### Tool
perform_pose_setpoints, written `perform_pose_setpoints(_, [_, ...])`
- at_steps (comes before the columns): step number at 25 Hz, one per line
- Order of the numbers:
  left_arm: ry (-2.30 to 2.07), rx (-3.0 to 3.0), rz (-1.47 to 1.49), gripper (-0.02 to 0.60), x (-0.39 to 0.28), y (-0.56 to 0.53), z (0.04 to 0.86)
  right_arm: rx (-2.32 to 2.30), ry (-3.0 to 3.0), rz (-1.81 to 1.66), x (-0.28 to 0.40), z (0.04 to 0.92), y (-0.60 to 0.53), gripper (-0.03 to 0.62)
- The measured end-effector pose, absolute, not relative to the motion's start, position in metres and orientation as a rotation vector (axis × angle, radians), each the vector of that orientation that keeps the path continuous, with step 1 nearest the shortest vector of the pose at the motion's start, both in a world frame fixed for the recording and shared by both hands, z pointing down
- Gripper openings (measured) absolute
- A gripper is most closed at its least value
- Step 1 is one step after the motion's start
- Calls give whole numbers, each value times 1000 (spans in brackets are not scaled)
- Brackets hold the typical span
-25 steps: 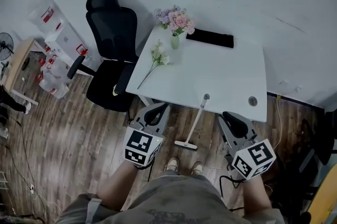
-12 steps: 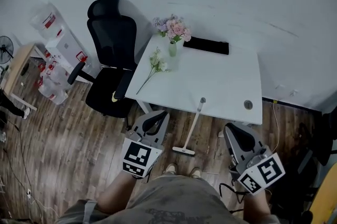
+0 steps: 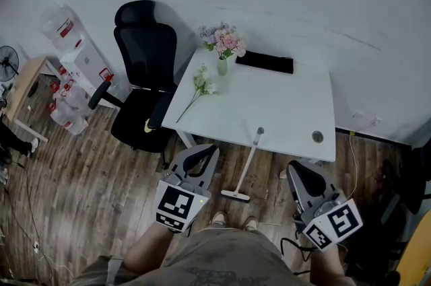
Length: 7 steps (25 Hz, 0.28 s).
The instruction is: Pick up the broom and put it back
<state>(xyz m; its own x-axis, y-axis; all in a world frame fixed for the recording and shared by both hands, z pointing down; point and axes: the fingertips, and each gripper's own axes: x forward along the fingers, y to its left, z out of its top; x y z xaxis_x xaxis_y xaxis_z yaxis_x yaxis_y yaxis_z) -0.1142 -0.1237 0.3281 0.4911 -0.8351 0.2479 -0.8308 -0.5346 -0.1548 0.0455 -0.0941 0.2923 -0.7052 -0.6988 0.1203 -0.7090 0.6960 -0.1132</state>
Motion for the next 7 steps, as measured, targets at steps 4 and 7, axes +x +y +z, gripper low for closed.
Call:
perform_pose_setpoints(4, [1473,-2683,-444,15,-110,-121,315,1222,-2848,216,50,283,-97,38])
perform_pose_setpoints(7, [1458,-2681,-433,15,-109,-122,312,1238,-2871,250,50,279,-100,38])
